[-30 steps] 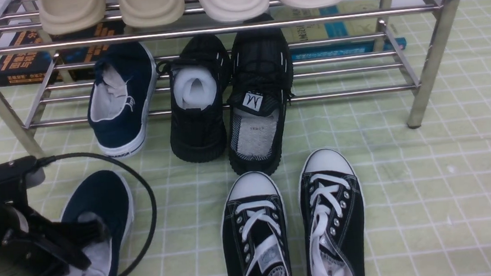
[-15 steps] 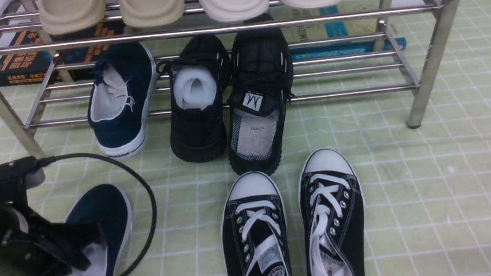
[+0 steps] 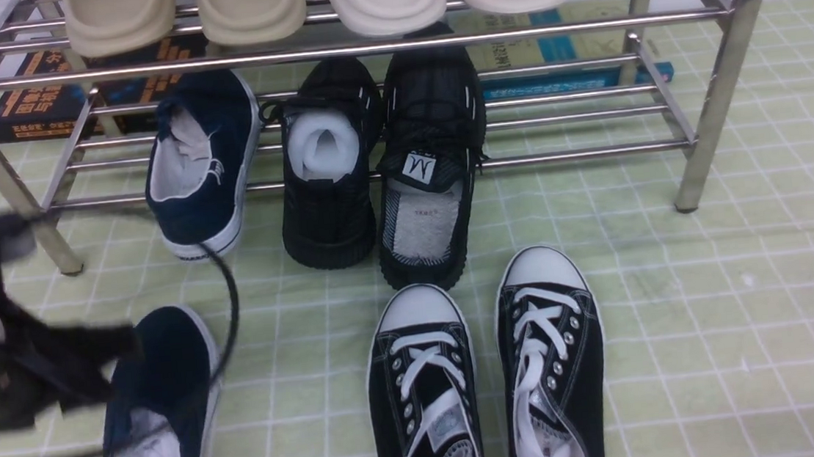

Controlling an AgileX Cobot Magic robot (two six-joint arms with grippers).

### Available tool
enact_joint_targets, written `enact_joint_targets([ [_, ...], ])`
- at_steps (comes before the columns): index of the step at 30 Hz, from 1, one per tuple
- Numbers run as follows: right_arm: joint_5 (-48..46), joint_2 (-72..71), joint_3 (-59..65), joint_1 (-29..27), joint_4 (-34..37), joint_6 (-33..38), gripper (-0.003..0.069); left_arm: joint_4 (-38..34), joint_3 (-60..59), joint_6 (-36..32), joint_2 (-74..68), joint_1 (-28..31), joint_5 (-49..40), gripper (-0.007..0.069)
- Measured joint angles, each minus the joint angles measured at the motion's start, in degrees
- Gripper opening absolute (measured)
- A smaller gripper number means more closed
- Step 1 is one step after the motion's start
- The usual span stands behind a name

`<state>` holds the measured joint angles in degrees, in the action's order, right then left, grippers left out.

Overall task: Take the shoes off the shelf with your hand from the green coffee tablecloth.
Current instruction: 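Set the held shoe down on the floor in front of the rack with the left gripper, then grasp the leftmost shoe on the bottom shelf of the shoe rack with the left gripper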

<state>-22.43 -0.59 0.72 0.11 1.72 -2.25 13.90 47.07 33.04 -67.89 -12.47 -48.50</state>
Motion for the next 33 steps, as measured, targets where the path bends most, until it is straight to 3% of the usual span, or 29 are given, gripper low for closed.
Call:
enact_joint_targets([
  [3, 0.0, 0.0, 0.0, 0.0, 0.0, 0.0, 0.0237, -0.2, 6.3, -0.4, -0.3, 0.0, -2.8, 0.0342],
  [7, 0.0, 0.0, 0.0, 0.0, 0.0, 0.0, 0.0237, -0.2, 17.3, -3.5, -4.0, 0.0, -8.3, 0.0097],
  [8, 0.0, 0.0, 0.0, 0.0, 0.0, 0.0, 0.0237, -0.2, 17.3, -3.5, -4.3, 0.0, -8.3, 0.0097],
  [9, 0.0, 0.0, 0.0, 0.0, 0.0, 0.0, 0.0237, 0.0, 21.6, -4.2, -8.0, 0.0, -9.9, 0.0026],
  [13, 0.0, 0.0, 0.0, 0.0, 0.0, 0.0, 0.0237, -0.1, 29.1, -4.6, -17.0, 0.0, -11.2, 0.0001],
  [21, 0.0, 0.0, 0.0, 0.0, 0.0, 0.0, 0.0238, 2.9, 37.5, -1.0, -26.2, 0.0, -8.3, 0.0026],
  [27, 0.0, 0.0, 0.0, 0.0, 0.0, 0.0, 0.0238, 5.2, 38.1, 1.3, -28.9, 0.0, -3.8, 0.0176],
  [28, 0.0, 0.0, 0.0, 0.0, 0.0, 0.0, 0.0238, 5.3, 38.1, 1.5, -29.9, 0.0, -2.7, 0.0244],
  [33, 0.0, 0.0, 0.0, 0.0, 0.0, 0.0, 0.0238, 5.8, 38.1, 1.6, -33.2, 0.0, 0.1, 0.0379],
])
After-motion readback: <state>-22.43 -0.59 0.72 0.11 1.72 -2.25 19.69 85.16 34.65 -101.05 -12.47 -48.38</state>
